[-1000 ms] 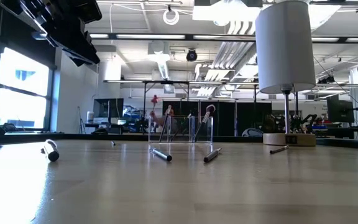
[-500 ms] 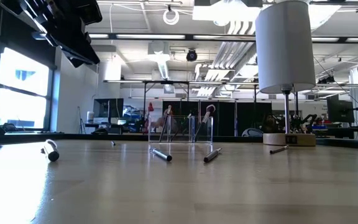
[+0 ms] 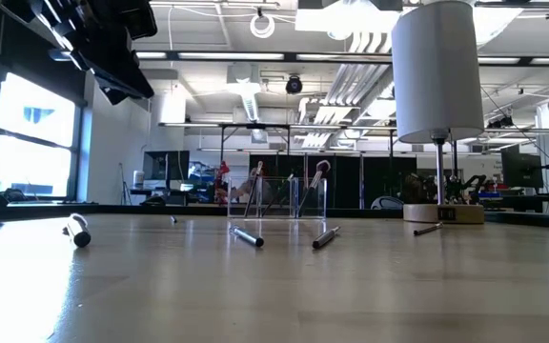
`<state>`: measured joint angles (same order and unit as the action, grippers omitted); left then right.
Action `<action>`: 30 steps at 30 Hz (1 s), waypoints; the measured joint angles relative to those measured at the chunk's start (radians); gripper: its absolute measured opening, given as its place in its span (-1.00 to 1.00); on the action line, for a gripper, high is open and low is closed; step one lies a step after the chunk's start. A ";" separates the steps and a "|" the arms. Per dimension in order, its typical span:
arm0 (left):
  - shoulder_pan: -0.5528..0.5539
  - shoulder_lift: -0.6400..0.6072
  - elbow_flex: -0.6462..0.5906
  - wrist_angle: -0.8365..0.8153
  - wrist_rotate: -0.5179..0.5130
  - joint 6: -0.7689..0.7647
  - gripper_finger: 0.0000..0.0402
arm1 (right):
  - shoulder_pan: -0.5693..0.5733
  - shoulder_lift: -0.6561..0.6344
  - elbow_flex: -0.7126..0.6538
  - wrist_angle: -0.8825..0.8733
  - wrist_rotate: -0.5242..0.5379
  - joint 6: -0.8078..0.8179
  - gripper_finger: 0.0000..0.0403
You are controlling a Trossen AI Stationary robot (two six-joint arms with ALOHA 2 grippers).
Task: Pick & Place Makeup Brushes
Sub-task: Put the black eyeshadow brush into the transparent organizer
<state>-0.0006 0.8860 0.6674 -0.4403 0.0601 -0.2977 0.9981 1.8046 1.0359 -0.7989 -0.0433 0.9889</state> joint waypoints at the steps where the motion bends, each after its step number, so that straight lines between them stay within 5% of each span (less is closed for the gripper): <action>1: 0.000 0.000 0.000 0.003 0.000 0.000 -1.00 | 0.001 0.000 0.000 0.001 0.010 -0.002 -0.67; 10: 0.000 0.000 0.000 0.108 0.039 -0.080 -1.00 | 0.000 0.001 -0.003 0.022 -0.017 -0.003 -0.97; 20: 0.000 0.000 0.000 0.207 -0.041 -0.070 -0.98 | -0.017 -0.065 0.044 -0.008 -0.069 0.044 -1.00; 30: 0.000 0.087 0.002 0.309 0.017 -0.015 -0.39 | -0.139 -0.124 0.241 -0.272 0.032 0.000 -1.00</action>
<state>-0.0006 0.9725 0.6692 -0.1318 0.0766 -0.3126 0.8591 1.6803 1.2769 -1.0707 -0.0112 0.9884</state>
